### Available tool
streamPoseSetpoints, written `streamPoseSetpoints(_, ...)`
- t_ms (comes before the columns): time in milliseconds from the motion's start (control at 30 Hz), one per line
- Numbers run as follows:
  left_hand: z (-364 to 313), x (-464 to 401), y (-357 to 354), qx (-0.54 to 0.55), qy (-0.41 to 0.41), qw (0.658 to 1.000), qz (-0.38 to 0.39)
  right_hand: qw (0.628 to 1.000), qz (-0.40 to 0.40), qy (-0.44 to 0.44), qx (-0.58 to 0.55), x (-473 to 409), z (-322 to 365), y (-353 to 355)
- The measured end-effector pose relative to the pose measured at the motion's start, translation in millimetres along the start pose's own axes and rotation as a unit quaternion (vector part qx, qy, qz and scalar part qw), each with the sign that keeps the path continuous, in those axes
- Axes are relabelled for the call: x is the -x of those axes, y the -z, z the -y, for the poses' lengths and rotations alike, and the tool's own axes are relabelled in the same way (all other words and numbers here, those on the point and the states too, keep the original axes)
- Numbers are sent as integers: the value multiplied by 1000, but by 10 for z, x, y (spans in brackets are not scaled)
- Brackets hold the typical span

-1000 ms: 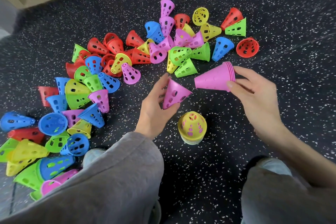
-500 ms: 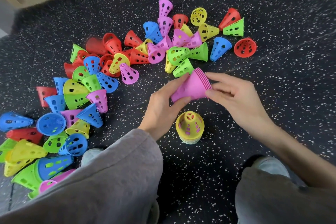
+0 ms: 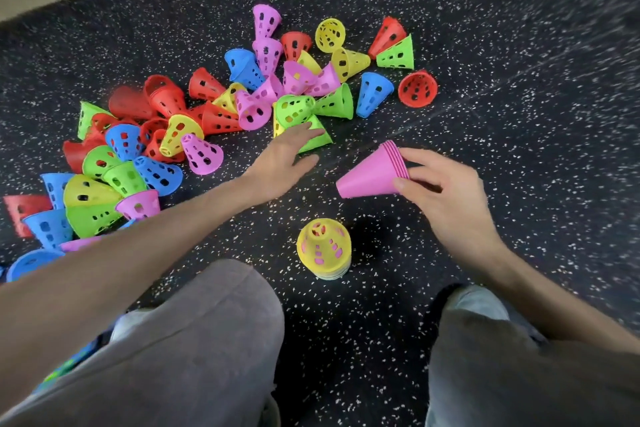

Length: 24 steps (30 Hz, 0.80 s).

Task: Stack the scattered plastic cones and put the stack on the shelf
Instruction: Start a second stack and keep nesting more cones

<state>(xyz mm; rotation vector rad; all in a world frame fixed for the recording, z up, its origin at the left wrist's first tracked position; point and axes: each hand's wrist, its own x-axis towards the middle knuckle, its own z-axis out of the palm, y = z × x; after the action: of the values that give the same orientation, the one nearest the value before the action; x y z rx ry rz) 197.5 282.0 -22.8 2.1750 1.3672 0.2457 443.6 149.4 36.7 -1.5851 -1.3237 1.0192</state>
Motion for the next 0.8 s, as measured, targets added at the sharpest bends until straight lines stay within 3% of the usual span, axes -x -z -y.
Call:
streamPoseSetpoints(200,74,-283,21,-109,-8,991,82,1000,-23,1,12,25,-34,72)
streamPoseSetpoints(433,17,-206,43,-57,-39,996,-63,1000,-18,0,-6,43,-72,84)
streamPoseSetpoints(667,191,-155,-67,-44,15,992,121,1000,-13,-4,-13,46,-86,43)
streamPoseSetpoints(800,187,-64,-145,-93,47,990,92,1000,-18,-4,-10,48,-102,61)
